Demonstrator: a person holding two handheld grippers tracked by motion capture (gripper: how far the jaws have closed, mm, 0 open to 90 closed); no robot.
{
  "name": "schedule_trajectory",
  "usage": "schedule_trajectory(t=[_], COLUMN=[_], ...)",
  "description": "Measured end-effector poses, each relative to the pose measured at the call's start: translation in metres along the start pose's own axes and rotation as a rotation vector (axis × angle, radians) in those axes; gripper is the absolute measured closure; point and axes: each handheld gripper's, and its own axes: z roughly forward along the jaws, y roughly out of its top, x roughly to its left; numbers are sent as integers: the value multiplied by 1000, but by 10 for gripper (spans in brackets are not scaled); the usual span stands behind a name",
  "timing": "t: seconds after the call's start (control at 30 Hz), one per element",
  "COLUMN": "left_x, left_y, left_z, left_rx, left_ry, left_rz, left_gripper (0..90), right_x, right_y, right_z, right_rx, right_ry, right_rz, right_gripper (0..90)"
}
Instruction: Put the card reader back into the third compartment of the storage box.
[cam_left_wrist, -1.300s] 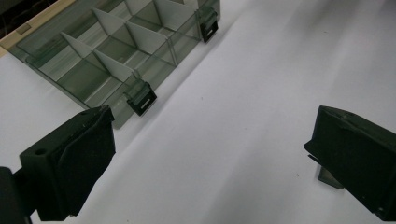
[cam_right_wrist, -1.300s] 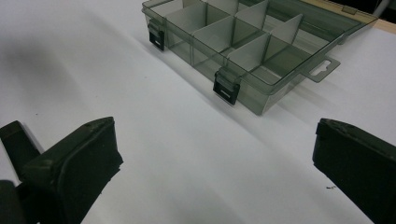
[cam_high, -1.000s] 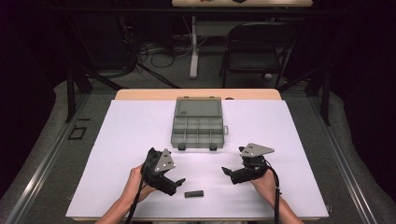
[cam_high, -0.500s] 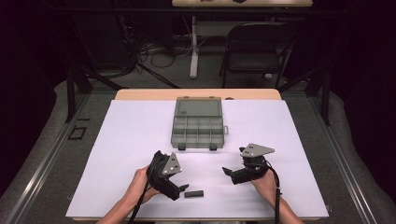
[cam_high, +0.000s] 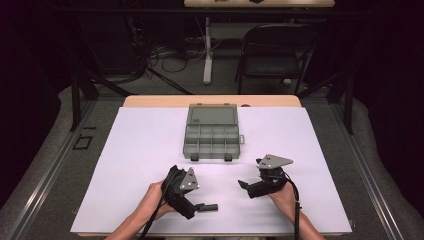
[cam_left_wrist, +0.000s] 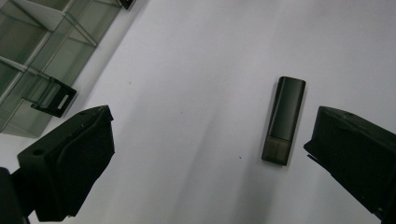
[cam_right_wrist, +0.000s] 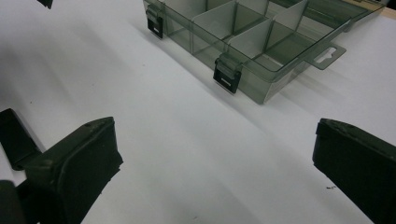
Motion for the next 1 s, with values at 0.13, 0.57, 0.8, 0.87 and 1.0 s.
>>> schedule_trajectory(t=[0.13,0.57,0.8,0.87,1.0], left_x=[-3,-8,-10,-11,-12], left_y=[1,2,2,2,4], left_z=[3,8,12,13,14], left_rx=[14,40,51,63,82], left_ry=[-11,-40,-48,-54,-66], left_rz=[10,29,37,35,44], left_gripper=[0,26,36,36,45], right_x=[0,0,0,0,1], right_y=[0,0,-1,-1,-1], right_z=[0,0,-1,-2,-3], right_rx=[2,4,3,-1,-2], right_ry=[4,3,3,-2,-1], right_rz=[-7,-5,-7,-3,-8], right_gripper=[0,0,0,0,0])
